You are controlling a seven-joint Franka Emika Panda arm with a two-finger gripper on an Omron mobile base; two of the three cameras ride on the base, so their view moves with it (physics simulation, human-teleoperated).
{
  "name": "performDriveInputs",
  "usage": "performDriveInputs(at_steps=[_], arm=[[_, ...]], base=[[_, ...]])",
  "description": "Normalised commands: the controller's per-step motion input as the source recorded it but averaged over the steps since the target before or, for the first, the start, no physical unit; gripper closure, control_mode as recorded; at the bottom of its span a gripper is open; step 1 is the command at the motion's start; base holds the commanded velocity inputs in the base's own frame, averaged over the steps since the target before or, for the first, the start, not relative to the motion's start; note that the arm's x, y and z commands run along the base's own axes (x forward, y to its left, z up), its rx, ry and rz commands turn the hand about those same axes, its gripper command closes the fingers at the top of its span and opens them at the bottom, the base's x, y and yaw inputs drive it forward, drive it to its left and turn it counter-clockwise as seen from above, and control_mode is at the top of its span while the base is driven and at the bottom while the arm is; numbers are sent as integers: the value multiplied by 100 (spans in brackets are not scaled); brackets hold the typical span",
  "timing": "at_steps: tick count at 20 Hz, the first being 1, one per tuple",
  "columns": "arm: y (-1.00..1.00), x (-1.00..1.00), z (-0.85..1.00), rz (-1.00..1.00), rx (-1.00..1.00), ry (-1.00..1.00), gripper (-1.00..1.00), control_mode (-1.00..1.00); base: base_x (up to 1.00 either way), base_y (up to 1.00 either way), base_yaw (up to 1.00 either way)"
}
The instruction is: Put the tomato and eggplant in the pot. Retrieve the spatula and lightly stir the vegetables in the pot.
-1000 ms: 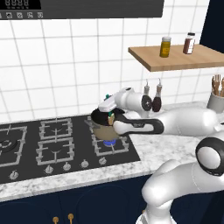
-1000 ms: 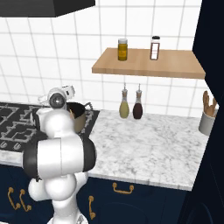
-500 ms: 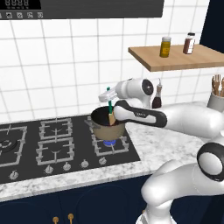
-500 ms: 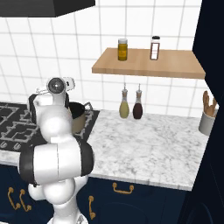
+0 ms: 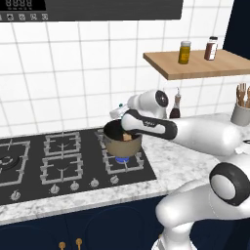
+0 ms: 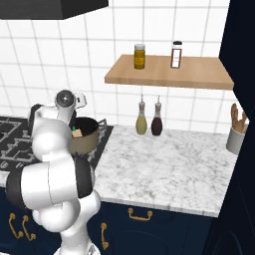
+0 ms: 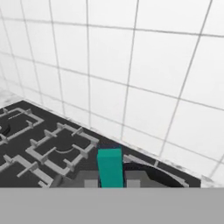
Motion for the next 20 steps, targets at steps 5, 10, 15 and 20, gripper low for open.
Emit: performDriveInputs(at_steps=[5,10,15,20], arm=[[-6,23,-56,7,0,-20,100,-100],[-11,22,-37,9,1,-31,100,-100],[-23,-11,-1,3,2,-26,100,-100],[-33,-39,6,-4,6,11,100,-100]], base=[[0,0,0],[0,0,0],[0,0,0],[0,0,0]])
